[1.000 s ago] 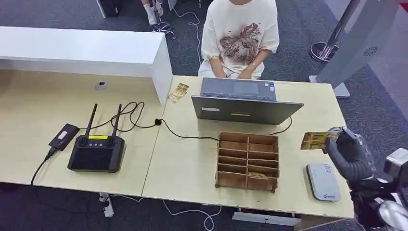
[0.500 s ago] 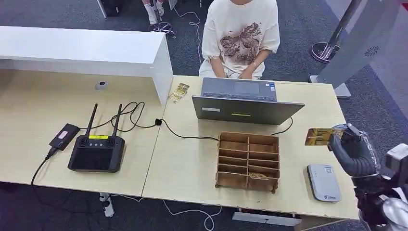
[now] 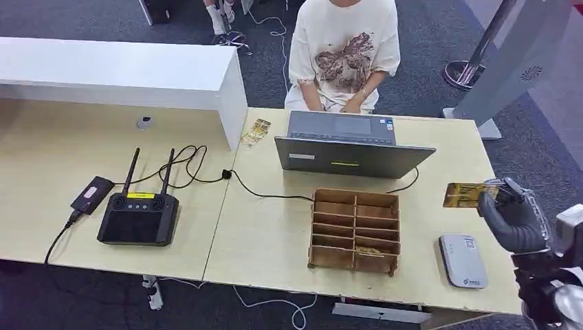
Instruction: Pass the card to the sensor for recognition and then transmit it.
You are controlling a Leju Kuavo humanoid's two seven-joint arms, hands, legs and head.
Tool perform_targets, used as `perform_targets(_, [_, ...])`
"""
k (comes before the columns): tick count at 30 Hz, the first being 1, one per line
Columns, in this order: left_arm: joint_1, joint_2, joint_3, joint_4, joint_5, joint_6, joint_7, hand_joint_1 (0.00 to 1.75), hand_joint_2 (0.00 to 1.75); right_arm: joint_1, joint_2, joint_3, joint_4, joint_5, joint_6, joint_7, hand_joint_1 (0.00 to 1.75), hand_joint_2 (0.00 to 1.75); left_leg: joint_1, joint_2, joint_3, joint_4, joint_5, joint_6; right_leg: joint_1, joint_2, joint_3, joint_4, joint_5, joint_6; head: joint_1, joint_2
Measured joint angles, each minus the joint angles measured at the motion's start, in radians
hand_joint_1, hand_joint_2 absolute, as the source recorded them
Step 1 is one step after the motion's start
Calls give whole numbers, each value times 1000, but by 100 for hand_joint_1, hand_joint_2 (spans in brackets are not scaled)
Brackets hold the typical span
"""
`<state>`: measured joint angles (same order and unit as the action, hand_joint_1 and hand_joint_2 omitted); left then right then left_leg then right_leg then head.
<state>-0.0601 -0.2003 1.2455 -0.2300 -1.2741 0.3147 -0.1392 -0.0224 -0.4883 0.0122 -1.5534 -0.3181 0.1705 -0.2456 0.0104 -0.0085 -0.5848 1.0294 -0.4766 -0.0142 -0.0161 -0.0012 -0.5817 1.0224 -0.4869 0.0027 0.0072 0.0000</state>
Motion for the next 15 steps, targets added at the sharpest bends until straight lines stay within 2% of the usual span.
perform_targets(5, [0, 1, 0, 0, 0, -6, 0, 0, 0, 14, -10, -22, 23, 36, -6, 13, 175, 175, 0, 0, 0, 0, 0, 0, 0, 0, 0, 0, 0, 0, 0, 0])
perform_targets(9, [1, 19, 0, 0, 6, -52, 2, 0, 0, 6, -5, -18, 55, 80, -3, 26, 175, 175, 0, 0, 0, 0, 0, 0, 0, 0, 0, 0, 0, 0, 0, 0])
perform_targets(15, [2, 32, 0, 0, 6, -51, 0, 0, 0, 23, -5, -17, 81, 79, -6, 12, 175, 175, 0, 0, 0, 0, 0, 0, 0, 0, 0, 0, 0, 0, -1, 0])
